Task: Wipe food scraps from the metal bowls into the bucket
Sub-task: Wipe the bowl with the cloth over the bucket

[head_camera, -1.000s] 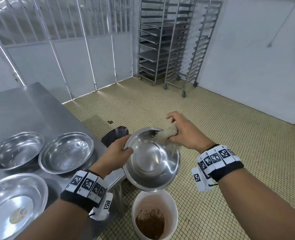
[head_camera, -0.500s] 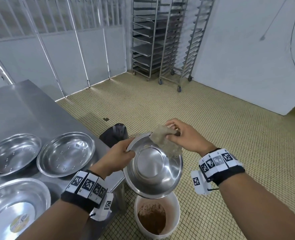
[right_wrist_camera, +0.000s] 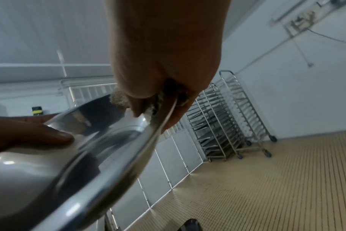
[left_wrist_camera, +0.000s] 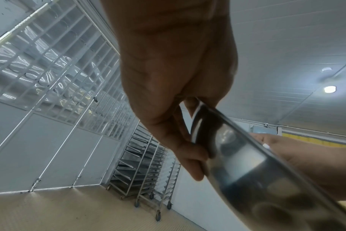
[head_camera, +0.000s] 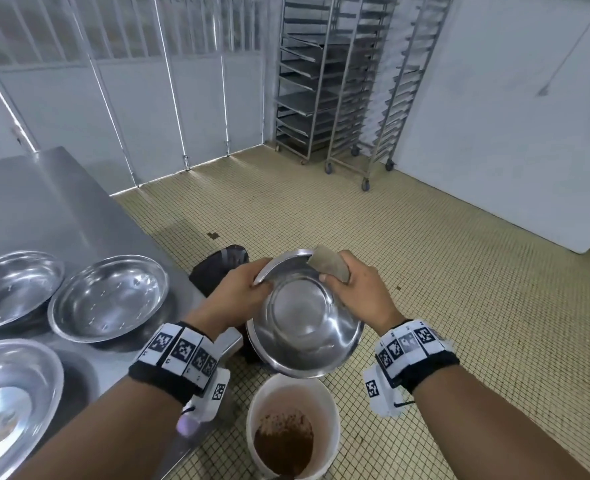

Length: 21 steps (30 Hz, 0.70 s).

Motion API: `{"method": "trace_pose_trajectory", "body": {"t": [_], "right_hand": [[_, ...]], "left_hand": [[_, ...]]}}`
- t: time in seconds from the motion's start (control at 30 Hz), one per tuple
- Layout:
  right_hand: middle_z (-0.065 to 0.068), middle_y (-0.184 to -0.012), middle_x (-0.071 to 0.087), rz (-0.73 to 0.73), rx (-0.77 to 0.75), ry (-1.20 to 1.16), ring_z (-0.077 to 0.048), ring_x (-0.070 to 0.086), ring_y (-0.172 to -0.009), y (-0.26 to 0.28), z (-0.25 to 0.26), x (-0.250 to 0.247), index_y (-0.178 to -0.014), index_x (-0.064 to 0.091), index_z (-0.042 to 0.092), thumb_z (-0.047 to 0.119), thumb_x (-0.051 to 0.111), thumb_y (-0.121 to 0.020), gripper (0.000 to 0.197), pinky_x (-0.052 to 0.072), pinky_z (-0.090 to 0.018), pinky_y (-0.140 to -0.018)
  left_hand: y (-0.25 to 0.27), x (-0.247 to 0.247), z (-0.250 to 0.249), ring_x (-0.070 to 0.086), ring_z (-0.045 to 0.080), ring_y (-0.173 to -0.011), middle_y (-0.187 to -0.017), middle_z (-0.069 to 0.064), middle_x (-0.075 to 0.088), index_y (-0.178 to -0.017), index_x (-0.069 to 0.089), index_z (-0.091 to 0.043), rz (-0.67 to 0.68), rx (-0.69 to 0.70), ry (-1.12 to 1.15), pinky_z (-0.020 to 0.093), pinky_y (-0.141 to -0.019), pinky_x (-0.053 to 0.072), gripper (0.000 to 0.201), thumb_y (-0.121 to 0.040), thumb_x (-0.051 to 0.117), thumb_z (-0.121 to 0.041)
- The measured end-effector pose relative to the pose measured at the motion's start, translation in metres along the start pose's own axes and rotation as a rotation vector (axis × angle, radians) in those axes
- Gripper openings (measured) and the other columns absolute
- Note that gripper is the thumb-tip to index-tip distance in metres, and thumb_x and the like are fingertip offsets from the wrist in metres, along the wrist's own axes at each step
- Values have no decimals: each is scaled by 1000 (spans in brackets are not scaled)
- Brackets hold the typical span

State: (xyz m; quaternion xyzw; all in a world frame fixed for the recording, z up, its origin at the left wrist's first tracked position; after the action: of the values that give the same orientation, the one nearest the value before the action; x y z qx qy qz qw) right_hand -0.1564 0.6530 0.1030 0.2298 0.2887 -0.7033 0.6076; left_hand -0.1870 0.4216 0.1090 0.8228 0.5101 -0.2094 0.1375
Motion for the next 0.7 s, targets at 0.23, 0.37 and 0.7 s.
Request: {"method": "trace_pose_trajectory", "body": {"t": [0.23,0.37,0.7], "right_hand": [[12,-98,69,-12,71,-122,-6,68,-86,1,-18,-18,-118,62,34,58,51,-99,32,55,-22,-71],[12,-97,72,-2,34,-167,-4,69,-85,-7,-23,-28,-111,67,35,45,64,-97,17,55,-23,-73],[10,-129,59,-60,168,-321,-14,62,-110,7,-40,-17,-141,46,43,54,78,-81,69,55,-41,-91]], "left_hand": [[-5,17,-8,69,5,-75,-87,-8,74,-105,71,-33,-91,-21,-40,27,-69,53,22,-101,55,-19],[-6,22,-17,70,16,-76,-86,-3,74,-104,71,-34,-88,1,-58,41,-74,61,26,-99,54,-16],[0,23,-21,69,11,-69,-80,-7,72,-104,68,-36,-86,10,-155,46,-71,61,25,-100,54,-16]]}}
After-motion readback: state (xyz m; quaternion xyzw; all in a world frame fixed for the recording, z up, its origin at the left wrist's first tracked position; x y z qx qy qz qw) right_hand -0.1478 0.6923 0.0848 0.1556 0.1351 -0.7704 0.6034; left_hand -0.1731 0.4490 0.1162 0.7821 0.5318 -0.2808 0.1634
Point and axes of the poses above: each hand's wrist, its own y-axis away from the middle knuckle, its own x-axis out of the palm, z = x × y, the point moved 5 cm from there along -y, towards the middle knuckle
